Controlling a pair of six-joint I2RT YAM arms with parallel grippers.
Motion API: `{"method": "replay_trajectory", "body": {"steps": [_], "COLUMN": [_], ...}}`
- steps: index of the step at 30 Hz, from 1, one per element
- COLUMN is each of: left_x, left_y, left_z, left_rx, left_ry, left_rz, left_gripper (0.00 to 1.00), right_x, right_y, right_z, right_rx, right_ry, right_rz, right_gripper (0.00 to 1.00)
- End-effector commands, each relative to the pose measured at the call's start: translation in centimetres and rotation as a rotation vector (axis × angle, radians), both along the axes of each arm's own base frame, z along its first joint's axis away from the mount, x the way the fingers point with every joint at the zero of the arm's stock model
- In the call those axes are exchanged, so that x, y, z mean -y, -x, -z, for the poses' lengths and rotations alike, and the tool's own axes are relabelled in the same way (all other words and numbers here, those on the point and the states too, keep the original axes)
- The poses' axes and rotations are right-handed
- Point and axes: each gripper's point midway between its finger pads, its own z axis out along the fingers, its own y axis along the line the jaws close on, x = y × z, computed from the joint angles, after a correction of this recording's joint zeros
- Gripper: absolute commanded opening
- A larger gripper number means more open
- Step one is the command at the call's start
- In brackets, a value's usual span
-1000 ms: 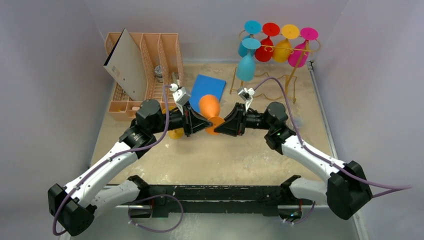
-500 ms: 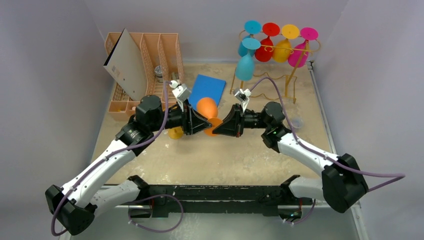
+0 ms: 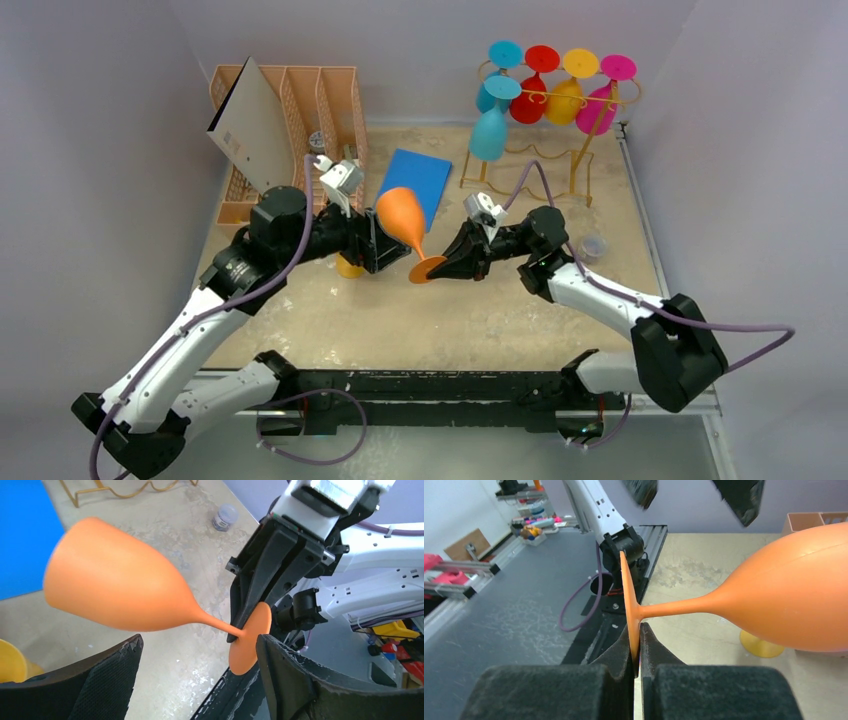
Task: Take the wine glass off the wine glass rack
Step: Place the wine glass at the center of the board.
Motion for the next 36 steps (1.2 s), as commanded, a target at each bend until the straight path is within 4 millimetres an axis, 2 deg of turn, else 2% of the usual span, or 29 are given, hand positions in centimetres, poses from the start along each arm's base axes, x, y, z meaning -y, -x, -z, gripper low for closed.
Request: {"method": "replay_trajectory", "body": {"steps": [1,7,13,19,25,28,32,36], "left_x": [-1.4,-1.4,-1.1,0.1,1.2,1.4,1.6,1.6], "left_y": [-1.1,-1.7,-2.8,-3.2,-2.8,-2.3,-1.3,-0.9], "left_z": [-1.8,-3.6,-3.7,-4.0,-6.0,-6.9,-7.0,-6.4], "left_rx": [0.023,0.06,0.04,-0.003,0.039,0.042,0.001,-0.031], "left_ry": [-0.056,-0.086,-0.131,-0.053,0.06,0.112,0.161,0.173], "left_rz": [-0.071,-0.05,0.005,0.144,0.288,0.375,0.498,0.551], "left_gripper": [0.82,0.86,0.89,0.89,0.89,0.84,0.79,0.79], "right_x": [0.1,0.6,1.5,2.2,2.9,3.1,3.3,3.5], "right_y": [0.5,1.3,2.6,3.8,4.9,5.2,5.5,5.8], "right_z": [-0.5,0.0,-0.1,-0.5,-0.7,-0.6,-0.7,-1.2], "right_rx": [0.221,0.244,0.261,0.275,0.28,0.279,0.274,0.285], "right_ry": [-0.091,-0.1,-0.111,-0.123,-0.129,-0.13,-0.132,-0.142], "right_rz": [-0.048,-0.043,-0.036,-0.035,-0.04,-0.039,-0.037,-0.039], "right_gripper": [0.0,0.0,0.0,0.0,0.0,0.0,0.0,0.0]}}
